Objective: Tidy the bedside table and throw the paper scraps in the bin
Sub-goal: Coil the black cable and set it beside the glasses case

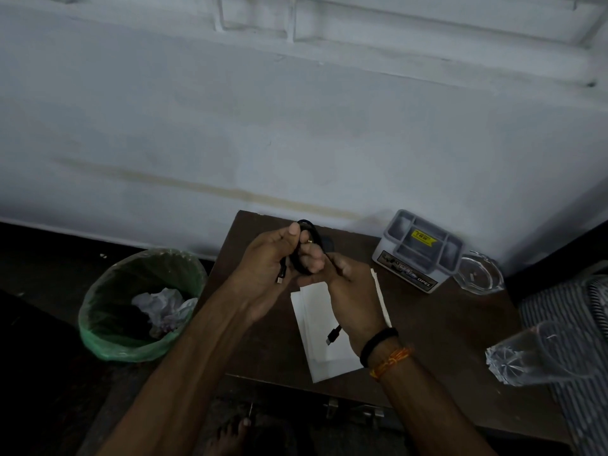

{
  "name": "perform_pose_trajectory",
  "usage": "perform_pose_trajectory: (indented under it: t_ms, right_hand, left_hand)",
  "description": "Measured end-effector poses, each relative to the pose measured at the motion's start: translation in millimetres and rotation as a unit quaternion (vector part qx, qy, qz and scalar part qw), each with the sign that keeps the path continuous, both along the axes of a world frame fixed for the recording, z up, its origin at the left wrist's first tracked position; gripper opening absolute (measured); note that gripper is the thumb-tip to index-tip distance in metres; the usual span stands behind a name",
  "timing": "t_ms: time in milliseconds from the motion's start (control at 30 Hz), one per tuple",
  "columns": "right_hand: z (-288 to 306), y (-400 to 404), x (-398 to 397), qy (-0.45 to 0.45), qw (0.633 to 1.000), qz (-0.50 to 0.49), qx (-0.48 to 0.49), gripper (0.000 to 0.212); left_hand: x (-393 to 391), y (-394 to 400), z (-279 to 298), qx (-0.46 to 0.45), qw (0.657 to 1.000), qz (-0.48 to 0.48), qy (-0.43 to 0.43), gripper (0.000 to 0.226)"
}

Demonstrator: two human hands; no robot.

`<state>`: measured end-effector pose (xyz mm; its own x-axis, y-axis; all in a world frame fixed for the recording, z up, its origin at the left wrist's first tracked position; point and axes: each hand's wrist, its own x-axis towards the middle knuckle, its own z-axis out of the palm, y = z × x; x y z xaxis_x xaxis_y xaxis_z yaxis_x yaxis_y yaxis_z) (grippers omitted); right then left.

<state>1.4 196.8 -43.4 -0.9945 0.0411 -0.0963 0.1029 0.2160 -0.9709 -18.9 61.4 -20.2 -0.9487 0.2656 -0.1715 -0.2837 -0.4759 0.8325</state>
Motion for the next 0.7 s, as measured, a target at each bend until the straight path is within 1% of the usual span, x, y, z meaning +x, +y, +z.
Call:
perform_pose_trajectory:
  t_ms: [100, 233, 300, 367, 433, 500, 567, 633, 700]
  right_hand:
    - [-4.3, -2.0, 1.0, -0.030, 0.998, -0.002, 0.047, 0.031]
    - [-2.8, -4.7, 3.9, -0.077, 0.995, 0.033, 0.063, 0.042]
    - [-1.1, -4.8, 3.9, -0.084, 0.992, 0.036, 0.087, 0.042]
    - [1.0, -3.9, 4.1, -0.080, 0.983, 0.055, 0.156, 0.033]
    - [2.6, -3.3, 5.8, -0.060, 0.961, 0.102, 0.250, 0.023]
    - [5.6, -3.4, 10.1, -0.021, 0.923, 0.152, 0.352, 0.020]
    - [7.9, -6.1, 16.2, 0.010, 0.884, 0.198, 0.423, 0.021]
    - [8.2, -10.8, 22.4, 0.028, 0.855, 0.229, 0.465, 0.021]
    - [9.4, -14.9, 26.7, 0.046, 0.834, 0.238, 0.496, 0.023]
  left_hand:
    - [-1.0, 3.5, -2.0, 0.024, 1.000, -0.006, 0.005, 0.031]
    - [-3.5, 5.8, -6.8, 0.038, 0.999, 0.024, 0.001, 0.026]
    - [-4.7, 7.7, -10.8, 0.011, 0.999, 0.034, 0.008, 0.026]
    - [-5.7, 11.3, -14.5, -0.048, 0.998, 0.037, 0.026, 0.027]
    - [-6.8, 14.6, -18.0, -0.118, 0.991, 0.040, 0.047, 0.027]
    - [-6.5, 15.5, -20.3, -0.177, 0.980, 0.044, 0.073, 0.029]
    - [-5.9, 14.7, -23.2, -0.215, 0.971, 0.050, 0.091, 0.032]
    - [-6.0, 14.7, -26.8, -0.220, 0.970, 0.062, 0.088, 0.036]
    - [-5.9, 16.1, -29.0, -0.187, 0.977, 0.079, 0.064, 0.035]
